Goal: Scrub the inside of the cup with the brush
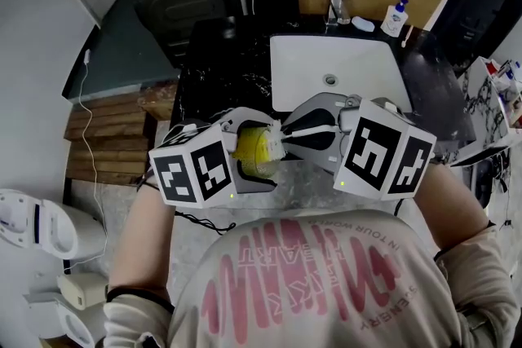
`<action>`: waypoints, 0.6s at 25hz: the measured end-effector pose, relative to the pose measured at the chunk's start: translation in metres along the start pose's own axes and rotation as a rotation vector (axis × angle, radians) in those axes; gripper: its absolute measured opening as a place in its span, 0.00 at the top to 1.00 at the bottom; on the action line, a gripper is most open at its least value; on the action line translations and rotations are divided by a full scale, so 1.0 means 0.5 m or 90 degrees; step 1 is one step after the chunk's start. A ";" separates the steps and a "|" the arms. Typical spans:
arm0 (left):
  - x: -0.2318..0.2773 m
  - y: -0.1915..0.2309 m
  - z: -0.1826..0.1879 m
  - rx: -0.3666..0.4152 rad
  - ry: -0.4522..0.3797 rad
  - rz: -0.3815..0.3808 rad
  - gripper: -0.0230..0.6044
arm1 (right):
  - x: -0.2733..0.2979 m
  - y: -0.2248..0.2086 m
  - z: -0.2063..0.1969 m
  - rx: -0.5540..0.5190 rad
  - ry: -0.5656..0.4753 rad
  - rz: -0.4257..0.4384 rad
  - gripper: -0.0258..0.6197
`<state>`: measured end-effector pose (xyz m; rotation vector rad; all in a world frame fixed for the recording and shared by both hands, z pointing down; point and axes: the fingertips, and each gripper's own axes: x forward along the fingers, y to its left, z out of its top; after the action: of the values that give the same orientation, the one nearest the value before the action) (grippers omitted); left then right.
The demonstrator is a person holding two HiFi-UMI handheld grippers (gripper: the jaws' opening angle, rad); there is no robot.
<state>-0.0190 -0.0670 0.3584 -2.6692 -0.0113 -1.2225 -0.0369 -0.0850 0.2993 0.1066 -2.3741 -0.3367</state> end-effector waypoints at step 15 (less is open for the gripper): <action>0.012 0.060 -0.028 0.017 0.078 0.124 0.31 | -0.008 -0.005 0.006 -0.051 0.035 -0.010 0.88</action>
<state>-0.0229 -0.0995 0.3665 -2.4983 0.2428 -1.3097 -0.0361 -0.0860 0.2937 0.0954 -2.3024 -0.4310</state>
